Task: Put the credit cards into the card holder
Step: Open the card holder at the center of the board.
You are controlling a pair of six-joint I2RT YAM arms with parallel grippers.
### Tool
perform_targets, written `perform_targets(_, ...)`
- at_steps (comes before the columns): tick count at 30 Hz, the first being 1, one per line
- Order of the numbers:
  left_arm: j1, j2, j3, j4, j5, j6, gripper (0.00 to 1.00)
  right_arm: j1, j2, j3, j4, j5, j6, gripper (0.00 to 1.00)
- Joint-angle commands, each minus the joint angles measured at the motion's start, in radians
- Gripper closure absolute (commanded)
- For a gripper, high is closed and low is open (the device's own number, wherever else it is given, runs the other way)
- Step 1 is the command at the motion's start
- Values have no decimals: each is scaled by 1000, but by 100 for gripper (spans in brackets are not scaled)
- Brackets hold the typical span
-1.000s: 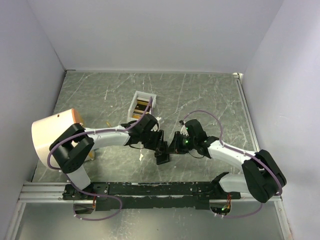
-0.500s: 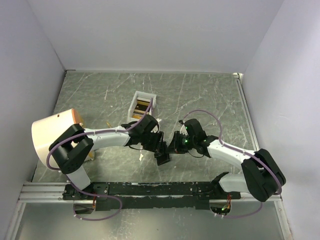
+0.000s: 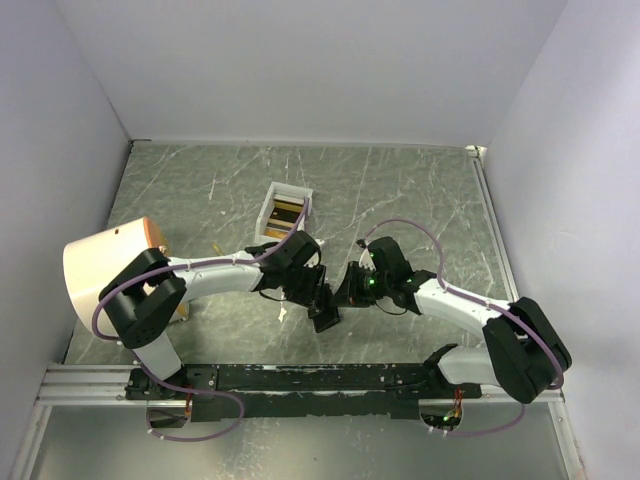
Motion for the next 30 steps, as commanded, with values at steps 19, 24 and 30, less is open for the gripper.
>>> perform_targets(19, -13, -55, 37, -113, -23, 35, 93, 2, -26, 30, -2, 60, 2, 84)
perform_targets(24, -12, -79, 57, -151, -43, 42, 93, 1, -18, 41, -19, 94, -1, 85)
perform_targets(30, -12, -120, 55, -185, -81, 31, 93, 1, 5, 4, 30, 94, 10, 84)
